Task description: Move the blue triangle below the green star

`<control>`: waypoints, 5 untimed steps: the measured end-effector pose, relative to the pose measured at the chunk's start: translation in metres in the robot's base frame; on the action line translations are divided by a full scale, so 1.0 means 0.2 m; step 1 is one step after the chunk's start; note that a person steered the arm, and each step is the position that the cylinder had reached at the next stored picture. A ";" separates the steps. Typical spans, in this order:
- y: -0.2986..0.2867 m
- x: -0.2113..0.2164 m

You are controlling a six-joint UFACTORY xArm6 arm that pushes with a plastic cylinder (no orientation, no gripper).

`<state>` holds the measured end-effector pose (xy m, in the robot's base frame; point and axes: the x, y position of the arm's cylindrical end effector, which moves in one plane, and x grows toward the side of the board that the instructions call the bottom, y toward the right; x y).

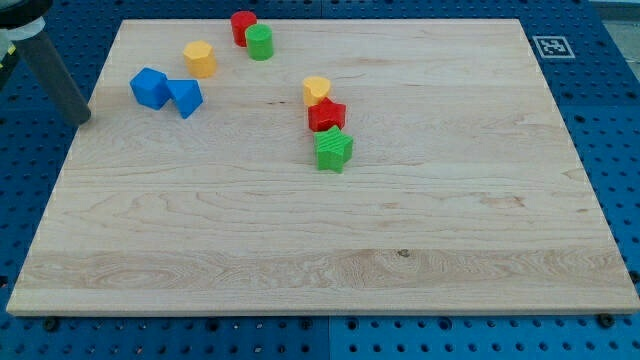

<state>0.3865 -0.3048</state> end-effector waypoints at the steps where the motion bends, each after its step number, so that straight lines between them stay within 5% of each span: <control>1: 0.02 -0.18; 3: 0.18 -0.43; 5: 0.88 0.04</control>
<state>0.3948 -0.1283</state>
